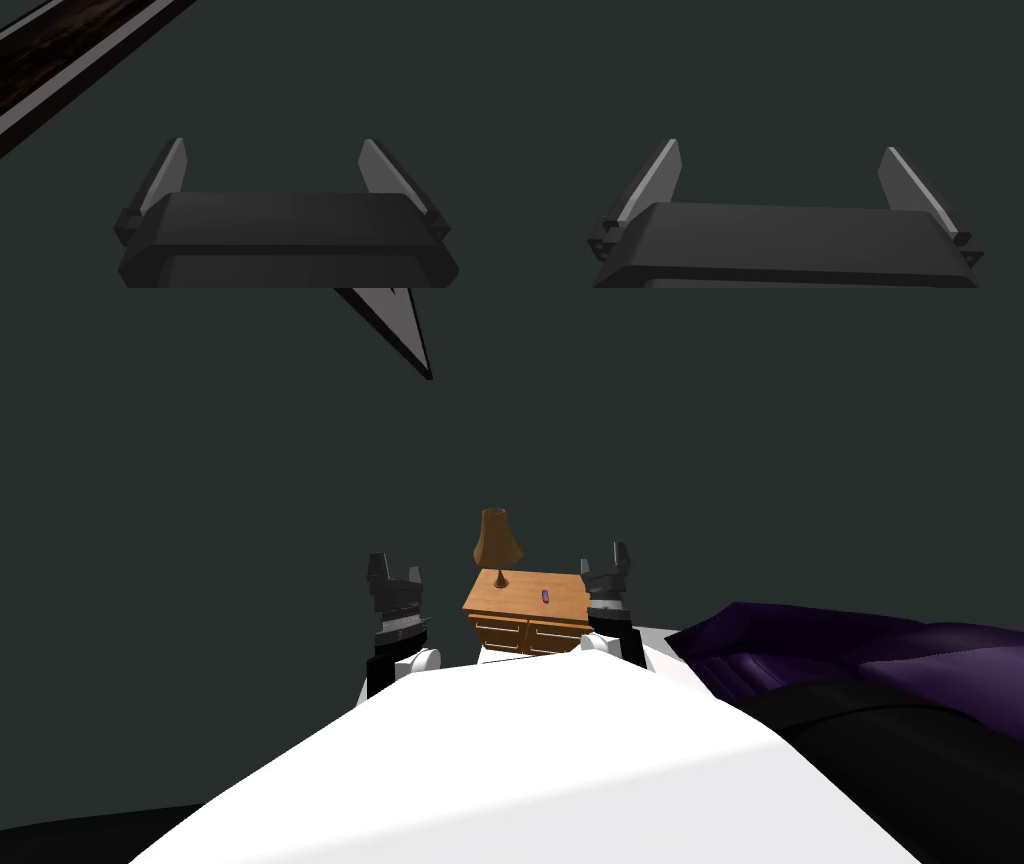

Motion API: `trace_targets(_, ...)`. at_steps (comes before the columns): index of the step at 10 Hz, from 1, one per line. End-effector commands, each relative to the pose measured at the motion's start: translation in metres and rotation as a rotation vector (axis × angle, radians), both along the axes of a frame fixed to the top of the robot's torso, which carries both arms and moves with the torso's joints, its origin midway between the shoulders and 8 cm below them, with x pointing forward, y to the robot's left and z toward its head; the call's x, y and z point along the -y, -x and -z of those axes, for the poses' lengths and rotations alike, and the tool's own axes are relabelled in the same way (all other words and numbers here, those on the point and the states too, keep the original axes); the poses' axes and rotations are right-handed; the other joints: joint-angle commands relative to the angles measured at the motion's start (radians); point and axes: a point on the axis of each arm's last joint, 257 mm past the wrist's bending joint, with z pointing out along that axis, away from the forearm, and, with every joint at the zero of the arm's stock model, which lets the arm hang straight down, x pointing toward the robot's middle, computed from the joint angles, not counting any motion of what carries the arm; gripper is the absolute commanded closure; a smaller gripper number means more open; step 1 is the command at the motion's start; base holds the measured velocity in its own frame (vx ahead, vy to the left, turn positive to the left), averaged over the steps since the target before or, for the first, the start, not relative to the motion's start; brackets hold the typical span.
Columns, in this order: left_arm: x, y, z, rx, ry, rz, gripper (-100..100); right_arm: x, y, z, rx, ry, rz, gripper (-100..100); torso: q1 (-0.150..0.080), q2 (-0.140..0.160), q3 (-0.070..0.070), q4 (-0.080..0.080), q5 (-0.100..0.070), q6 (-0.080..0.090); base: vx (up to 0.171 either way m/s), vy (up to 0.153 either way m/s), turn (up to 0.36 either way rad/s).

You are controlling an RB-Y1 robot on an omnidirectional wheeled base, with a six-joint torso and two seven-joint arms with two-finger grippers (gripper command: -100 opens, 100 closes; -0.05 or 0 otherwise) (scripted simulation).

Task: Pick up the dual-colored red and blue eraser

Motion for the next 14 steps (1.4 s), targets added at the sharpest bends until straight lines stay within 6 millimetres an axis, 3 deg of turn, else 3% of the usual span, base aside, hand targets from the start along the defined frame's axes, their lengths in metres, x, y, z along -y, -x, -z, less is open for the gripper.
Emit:
trace_targets(1,0.000,0.000,0.000,0.000,0.000,0.000,0,-0.009,-0.005,0.008,-0.038,0.073,-0.007,-100,0.000,0.000,0.000,0.000,0.000,0.000,-0.054,0.000,0.075)
trace_targets(6,0.000,0.000,0.000,0.000,0.000,0.000,0,-0.036,-0.023,0.051,-0.184,0.376,-0.009,-100,0.000,0.009,0.005,0.002,0.000,0.000,-0.125,-0.001,0.123)
trace_targets(7,0.000,0.000,0.000,0.000,0.000,0.000,0,-0.038,-0.023,0.052,-0.186,0.391,-0.016,-100,-0.001,0.008,0.005,0.002,0.000,0.000,-0.084,-0.014,0.055)
trace_targets(9,0.000,0.000,0.000,0.000,0.000,0.000,0,-0.046,-0.028,0.079,-0.253,0.549,-0.013,-100,-0.001,0.006,0.003,0.001,0.000,0.000,-0.096,-0.003,0.187)
trace_targets(12,0.000,0.000,0.000,0.000,0.000,0.000,0,-0.052,-0.029,0.096,-0.288,0.680,-0.021,-100,-0.001,0.006,0.004,0.001,0.000,0.000,-0.083,-0.001,0.105)
trace_targets(13,0.000,0.000,0.000,0.000,0.000,0.000,0,-0.054,-0.030,0.112,-0.320,0.773,-0.019,-100,-0.001,0.005,0.003,0.001,0.000,0.000,-0.072,0.004,0.235)
trace_targets(14,0.000,0.000,0.000,0.000,0.000,0.000,0,-0.054,-0.030,0.113,-0.320,0.789,-0.024,-100,-0.001,0.005,0.003,0.001,0.000,0.000,-0.057,-0.006,0.079)
